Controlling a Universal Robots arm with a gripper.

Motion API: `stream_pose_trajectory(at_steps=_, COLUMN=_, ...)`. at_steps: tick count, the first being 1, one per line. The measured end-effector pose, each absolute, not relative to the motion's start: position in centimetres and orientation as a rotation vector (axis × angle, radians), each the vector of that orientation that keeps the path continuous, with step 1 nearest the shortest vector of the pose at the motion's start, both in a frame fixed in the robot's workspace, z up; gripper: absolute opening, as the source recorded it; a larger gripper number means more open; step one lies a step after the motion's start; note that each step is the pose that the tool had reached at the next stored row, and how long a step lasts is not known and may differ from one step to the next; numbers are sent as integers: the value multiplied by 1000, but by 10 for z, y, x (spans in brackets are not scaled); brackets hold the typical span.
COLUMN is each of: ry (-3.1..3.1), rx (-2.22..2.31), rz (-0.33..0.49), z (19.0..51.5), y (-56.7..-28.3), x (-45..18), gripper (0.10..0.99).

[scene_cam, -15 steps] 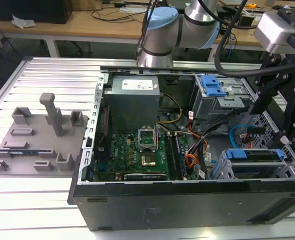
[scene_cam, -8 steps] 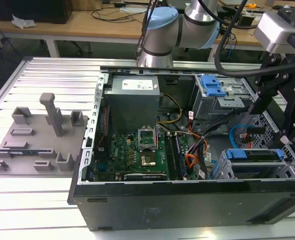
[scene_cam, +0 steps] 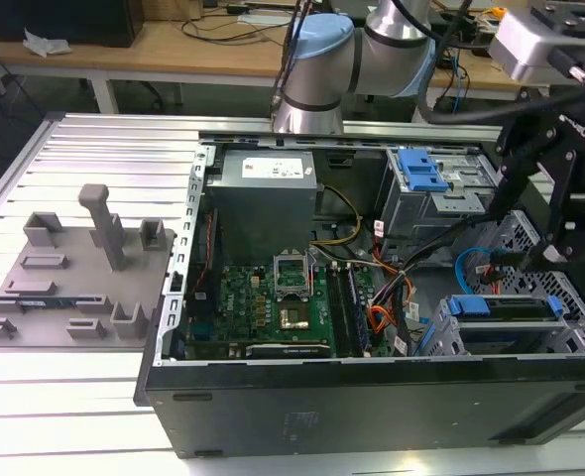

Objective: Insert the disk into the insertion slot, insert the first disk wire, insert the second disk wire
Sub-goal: 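Insert the first disk wire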

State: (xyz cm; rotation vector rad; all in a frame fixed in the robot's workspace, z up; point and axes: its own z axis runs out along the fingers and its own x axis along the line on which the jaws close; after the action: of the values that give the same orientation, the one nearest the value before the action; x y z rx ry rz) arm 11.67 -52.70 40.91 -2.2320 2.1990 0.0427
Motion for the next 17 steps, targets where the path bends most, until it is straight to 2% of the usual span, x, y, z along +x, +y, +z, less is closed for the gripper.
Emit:
stream_pose_trajectory(at_steps=3, ry=2231, rx=-2264, rz=-25, z=408, y=-515, x=117, gripper=741)
stream_pose_trajectory(at_steps=5, ry=2254, rx=-2286, rz=-81, z=409, y=-515, x=117, gripper=741)
stream_pose_trajectory(at_steps=7, ry=2284, rx=-2313, rz=-171, z=409, y=-515, x=116, gripper=741)
stream_pose_trajectory(at_steps=9, ry=2297, rx=-2317, rz=-218, z=409, y=-515, x=116, gripper=725)
stream_pose_trajectory(at_steps=11, ry=2313, rx=-2316, rz=-266, z=409, y=-515, x=116, gripper=596)
stream_pose_trajectory(at_steps=12, ry=2317, rx=-2314, rz=-282, z=408, y=-515, x=116, gripper=596)
stream_pose_trajectory(at_steps=13, ry=2322, rx=-2309, rz=-298, z=408, y=-515, x=116, gripper=529)
stream_pose_trajectory(at_steps=17, ry=2369, rx=-2247, rz=-322, z=408, y=-515, x=116, gripper=529)
